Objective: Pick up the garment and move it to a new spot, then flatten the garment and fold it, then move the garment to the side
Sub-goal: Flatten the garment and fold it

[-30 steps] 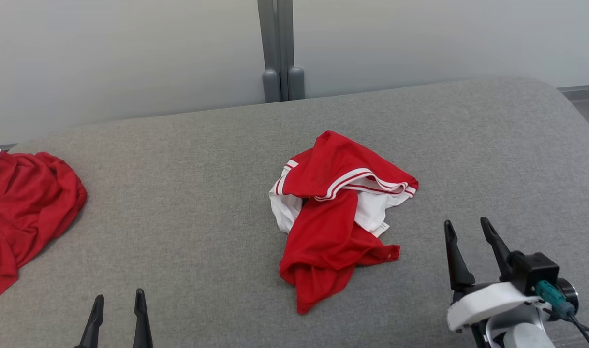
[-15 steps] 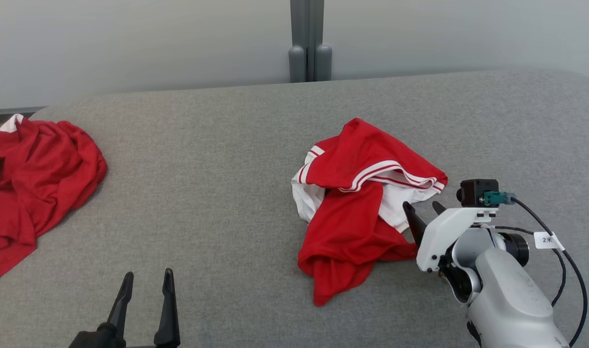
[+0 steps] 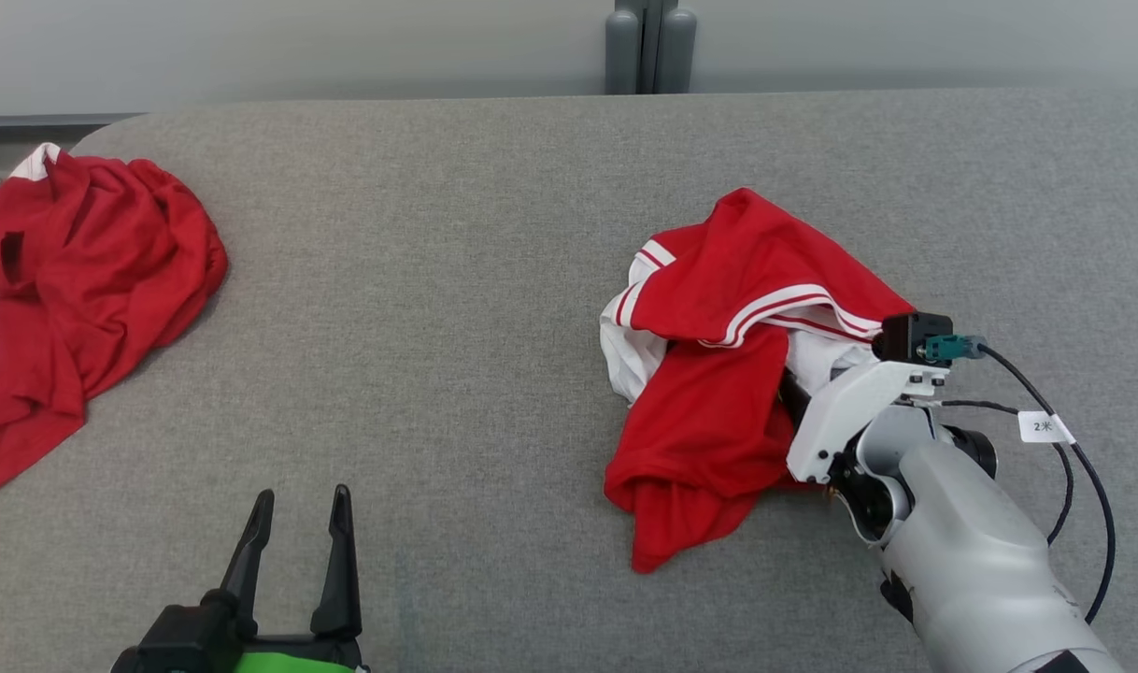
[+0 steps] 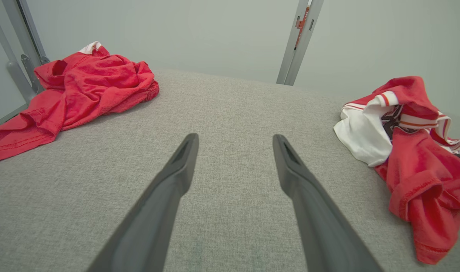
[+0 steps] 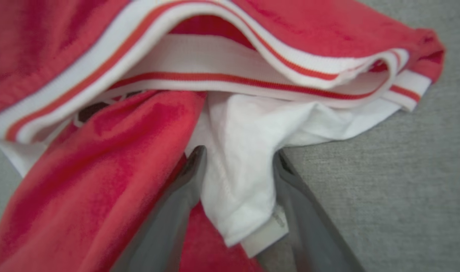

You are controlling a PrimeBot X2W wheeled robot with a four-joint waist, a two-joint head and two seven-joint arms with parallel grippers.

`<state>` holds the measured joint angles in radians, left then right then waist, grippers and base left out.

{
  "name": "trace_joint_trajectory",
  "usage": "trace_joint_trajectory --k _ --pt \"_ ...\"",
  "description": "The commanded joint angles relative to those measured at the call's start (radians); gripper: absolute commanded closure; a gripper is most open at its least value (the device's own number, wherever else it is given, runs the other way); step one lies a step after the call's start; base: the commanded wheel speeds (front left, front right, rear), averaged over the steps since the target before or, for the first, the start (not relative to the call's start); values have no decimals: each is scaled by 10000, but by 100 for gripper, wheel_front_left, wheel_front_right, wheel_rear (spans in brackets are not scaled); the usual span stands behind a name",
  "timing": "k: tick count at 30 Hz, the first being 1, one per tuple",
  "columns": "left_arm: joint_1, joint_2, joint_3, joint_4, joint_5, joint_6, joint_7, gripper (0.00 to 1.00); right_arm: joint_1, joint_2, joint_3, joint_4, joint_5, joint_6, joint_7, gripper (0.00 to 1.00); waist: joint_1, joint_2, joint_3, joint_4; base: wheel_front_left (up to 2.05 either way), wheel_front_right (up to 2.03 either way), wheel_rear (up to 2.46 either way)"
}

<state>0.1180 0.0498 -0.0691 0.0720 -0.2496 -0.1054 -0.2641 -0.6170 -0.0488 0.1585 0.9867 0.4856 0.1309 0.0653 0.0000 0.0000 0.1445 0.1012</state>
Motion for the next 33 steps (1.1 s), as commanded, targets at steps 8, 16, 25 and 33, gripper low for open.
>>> trace_joint_trajectory --k 8,16,25,33 --pt "204 13 -117 104 -253 220 -5 0 -711 -31 1654 -1349 358 -2 -473 100 0 0 -535 -423 0 0 0" --pt "514 13 -147 22 -394 452 -5 0 -763 -80 2306 -4837 1235 -2 1215 100 0 0 -1131 -741 0 0 0" --pt "765 13 -290 -47 -593 648 -5 0 -432 -44 1867 -8825 2212 -2 3459 100 0 0 -1554 -914 0 0 0" --pt "779 13 -481 -101 -772 819 -5 0 -667 -20 1670 -10345 3977 -2 3757 100 0 0 -1754 -938 0 0 0"
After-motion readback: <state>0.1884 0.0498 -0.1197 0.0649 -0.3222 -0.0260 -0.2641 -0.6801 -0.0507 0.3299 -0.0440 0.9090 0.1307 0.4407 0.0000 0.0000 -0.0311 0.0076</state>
